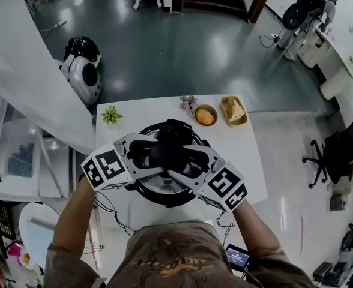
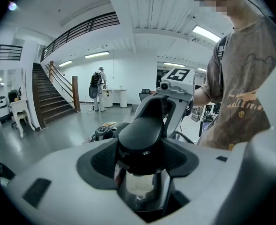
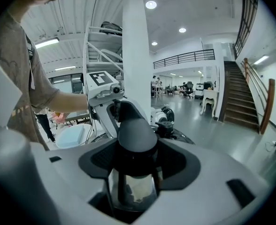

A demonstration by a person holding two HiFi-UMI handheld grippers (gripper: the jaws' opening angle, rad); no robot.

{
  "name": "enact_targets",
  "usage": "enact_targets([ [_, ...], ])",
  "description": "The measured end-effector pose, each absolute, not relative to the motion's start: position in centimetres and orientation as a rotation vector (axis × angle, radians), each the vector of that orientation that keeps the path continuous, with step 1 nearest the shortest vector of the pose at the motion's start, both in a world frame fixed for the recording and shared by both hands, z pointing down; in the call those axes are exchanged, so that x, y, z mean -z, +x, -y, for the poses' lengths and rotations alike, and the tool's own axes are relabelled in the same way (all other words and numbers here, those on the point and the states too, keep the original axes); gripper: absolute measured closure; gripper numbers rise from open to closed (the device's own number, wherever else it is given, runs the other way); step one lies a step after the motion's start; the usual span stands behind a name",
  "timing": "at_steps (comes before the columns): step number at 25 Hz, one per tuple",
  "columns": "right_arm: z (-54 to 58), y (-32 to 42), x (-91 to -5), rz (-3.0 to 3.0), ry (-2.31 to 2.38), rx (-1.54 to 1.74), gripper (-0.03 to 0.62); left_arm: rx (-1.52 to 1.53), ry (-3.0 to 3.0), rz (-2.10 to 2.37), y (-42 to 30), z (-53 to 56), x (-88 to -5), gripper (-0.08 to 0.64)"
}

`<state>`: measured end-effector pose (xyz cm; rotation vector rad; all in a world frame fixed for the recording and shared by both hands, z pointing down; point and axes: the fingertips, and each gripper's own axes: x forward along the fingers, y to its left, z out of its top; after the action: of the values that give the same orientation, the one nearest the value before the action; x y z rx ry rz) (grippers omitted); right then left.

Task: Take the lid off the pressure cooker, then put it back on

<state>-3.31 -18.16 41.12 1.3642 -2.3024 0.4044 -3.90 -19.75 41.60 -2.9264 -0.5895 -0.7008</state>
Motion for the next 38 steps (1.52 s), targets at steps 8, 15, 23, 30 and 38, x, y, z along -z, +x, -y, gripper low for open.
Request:
enact_targets([
  [8,17.6,-3.1,-41.6,2.346,1.192,-0.351,0.325,0.737,-2.967,0.475,-4.0,19.1,-41.9,0.291],
  [15,17.4,-2.8,-42.4,2.4,1.048,-0.321,0.325,0.754,-3.007,0.298,-3.9,18.8,-42.6,0.295],
  [23,17.4,-2.5,-42.6,2.522,0.806,-0.246,0.321,0.755,-3.058,0.021,-3.9,18.4,-42.4,0.295],
  [30,17.9,-2.9,-42.7,2.577,0.589,-0.192,0.319,0.762,-3.092,-0.26,-4.3,18.6,-42.6,0.295],
  [38,17.8,-3.2,-42.8,2.602,0.435,-0.169,0.318,0.8,-3.137,-0.404,-4.7,18.3,-42.8,0.295],
])
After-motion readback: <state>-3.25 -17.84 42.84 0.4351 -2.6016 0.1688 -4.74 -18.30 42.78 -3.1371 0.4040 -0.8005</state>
